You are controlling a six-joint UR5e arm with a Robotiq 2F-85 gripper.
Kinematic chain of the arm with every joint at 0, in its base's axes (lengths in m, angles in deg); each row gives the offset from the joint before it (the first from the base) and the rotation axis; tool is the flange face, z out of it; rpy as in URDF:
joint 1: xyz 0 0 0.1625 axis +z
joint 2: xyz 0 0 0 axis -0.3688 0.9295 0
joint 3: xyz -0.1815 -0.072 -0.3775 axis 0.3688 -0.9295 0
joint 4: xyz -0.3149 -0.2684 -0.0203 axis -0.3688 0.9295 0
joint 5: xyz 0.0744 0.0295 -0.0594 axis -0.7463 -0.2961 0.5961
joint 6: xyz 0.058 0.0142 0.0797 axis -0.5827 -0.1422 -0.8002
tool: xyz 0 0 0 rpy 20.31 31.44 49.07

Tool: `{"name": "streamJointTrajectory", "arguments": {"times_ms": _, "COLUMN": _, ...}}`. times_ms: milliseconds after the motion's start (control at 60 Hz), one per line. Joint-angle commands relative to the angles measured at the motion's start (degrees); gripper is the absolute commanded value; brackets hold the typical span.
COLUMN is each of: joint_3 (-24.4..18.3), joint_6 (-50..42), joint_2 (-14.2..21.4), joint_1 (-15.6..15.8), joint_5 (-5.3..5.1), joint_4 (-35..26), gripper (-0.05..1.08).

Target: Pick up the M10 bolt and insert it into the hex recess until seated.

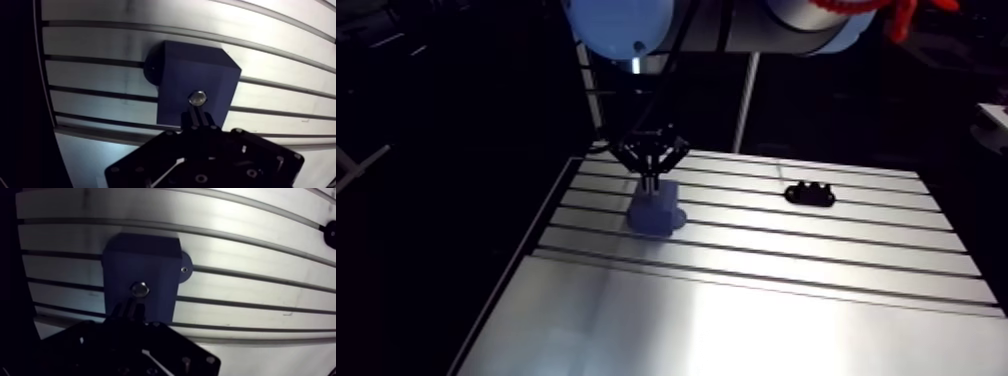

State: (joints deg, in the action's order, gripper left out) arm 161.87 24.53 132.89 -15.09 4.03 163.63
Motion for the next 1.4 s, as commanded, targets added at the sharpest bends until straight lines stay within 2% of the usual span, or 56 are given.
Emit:
{"name": "streamJointTrajectory", "arguments": {"times_ms": 17, "joint_3": -0.5, "joint_6": 0.0, "joint_2": 0.1, "joint_1": 0.1, "joint_5": 0.38, "joint_4": -0.2, "gripper": 0.65}}
{"name": "streamJointTrajectory", "arguments": {"times_ms": 33, "joint_3": -0.7, "joint_6": 0.0, "joint_2": 0.1, "joint_1": 0.2, "joint_5": 0.4, "joint_4": -0.3, "gripper": 0.36}}
{"name": "streamJointTrajectory", "arguments": {"times_ms": 50, "joint_3": -0.7, "joint_6": 0.0, "joint_2": 0.1, "joint_1": 0.2, "joint_5": 0.4, "joint_4": -0.3, "gripper": 0.36}}
{"name": "streamJointTrajectory", "arguments": {"times_ms": 67, "joint_3": -0.9, "joint_6": 0.1, "joint_2": 0.1, "joint_1": 0.2, "joint_5": 0.48, "joint_4": -0.7, "gripper": 0.11}}
{"name": "streamJointTrajectory", "arguments": {"times_ms": 83, "joint_3": -1.0, "joint_6": 0.1, "joint_2": 0.1, "joint_1": 0.2, "joint_5": 0.56, "joint_4": -1.2, "gripper": 0.02}}
{"name": "streamJointTrajectory", "arguments": {"times_ms": 283, "joint_3": -1.8, "joint_6": 0.1, "joint_2": 1.2, "joint_1": 0.2, "joint_5": 1.02, "joint_4": -3.3, "gripper": 0.0}}
{"name": "streamJointTrajectory", "arguments": {"times_ms": 467, "joint_3": -5.2, "joint_6": 0.1, "joint_2": 3.6, "joint_1": 0.2, "joint_5": 1.02, "joint_4": -9.4, "gripper": 0.0}}
{"name": "streamJointTrajectory", "arguments": {"times_ms": 567, "joint_3": -7.0, "joint_6": 0.1, "joint_2": 4.9, "joint_1": 0.2, "joint_5": 1.34, "joint_4": -13.4, "gripper": 0.0}}
{"name": "streamJointTrajectory", "arguments": {"times_ms": 583, "joint_3": -7.5, "joint_6": 0.1, "joint_2": 5.3, "joint_1": 0.2, "joint_5": 1.81, "joint_4": -14.7, "gripper": 0.0}}
{"name": "streamJointTrajectory", "arguments": {"times_ms": 600, "joint_3": -7.5, "joint_6": 0.1, "joint_2": 5.3, "joint_1": 0.2, "joint_5": 1.81, "joint_4": -14.7, "gripper": 0.0}}
{"name": "streamJointTrajectory", "arguments": {"times_ms": 617, "joint_3": -7.8, "joint_6": 0.1, "joint_2": 5.7, "joint_1": 0.2, "joint_5": 2.48, "joint_4": -15.7, "gripper": 0.0}}
{"name": "streamJointTrajectory", "arguments": {"times_ms": 633, "joint_3": -7.8, "joint_6": 0.1, "joint_2": 5.7, "joint_1": 0.2, "joint_5": 2.48, "joint_4": -15.7, "gripper": 0.0}}
{"name": "streamJointTrajectory", "arguments": {"times_ms": 650, "joint_3": -8.0, "joint_6": 0.1, "joint_2": 6.1, "joint_1": 0.1, "joint_5": 3.26, "joint_4": -16.7, "gripper": 0.0}}
{"name": "streamJointTrajectory", "arguments": {"times_ms": 667, "joint_3": -8.0, "joint_6": 0.1, "joint_2": 6.1, "joint_1": 0.1, "joint_5": 3.26, "joint_4": -16.7, "gripper": 0.0}}
{"name": "streamJointTrajectory", "arguments": {"times_ms": 700, "joint_3": -8.4, "joint_6": 0.4, "joint_2": 6.7, "joint_1": 0.2, "joint_5": 4.12, "joint_4": -18.0, "gripper": 0.0}}
{"name": "streamJointTrajectory", "arguments": {"times_ms": 733, "joint_3": -8.5, "joint_6": 0.9, "joint_2": 6.9, "joint_1": 0.1, "joint_5": 4.17, "joint_4": -18.4, "gripper": 0.0}}
{"name": "streamJointTrajectory", "arguments": {"times_ms": 1100, "joint_3": -10.4, "joint_6": 2.2, "joint_2": 8.4, "joint_1": -0.3, "joint_5": 3.94, "joint_4": -20.7, "gripper": 0.0}}
{"name": "streamJointTrajectory", "arguments": {"times_ms": 1233, "joint_3": -10.5, "joint_6": 2.1, "joint_2": 8.8, "joint_1": -0.4, "joint_5": 3.09, "joint_4": -20.4, "gripper": 0.0}}
{"name": "streamJointTrajectory", "arguments": {"times_ms": 1267, "joint_3": -11.3, "joint_6": 2.1, "joint_2": 9.1, "joint_1": -0.7, "joint_5": 2.4, "joint_4": -20.3, "gripper": 0.0}}
{"name": "streamJointTrajectory", "arguments": {"times_ms": 1317, "joint_3": -11.6, "joint_6": 2.1, "joint_2": 9.2, "joint_1": -1.1, "joint_5": 1.97, "joint_4": -20.2, "gripper": 0.0}}
{"name": "streamJointTrajectory", "arguments": {"times_ms": 1333, "joint_3": -12.2, "joint_6": 2.0, "joint_2": 9.3, "joint_1": -1.6, "joint_5": 1.46, "joint_4": -20.2, "gripper": 0.0}}
{"name": "streamJointTrajectory", "arguments": {"times_ms": 1400, "joint_3": -13.6, "joint_6": 2.1, "joint_2": 9.3, "joint_1": -1.9, "joint_5": 1.2, "joint_4": -20.5, "gripper": 0.0}}
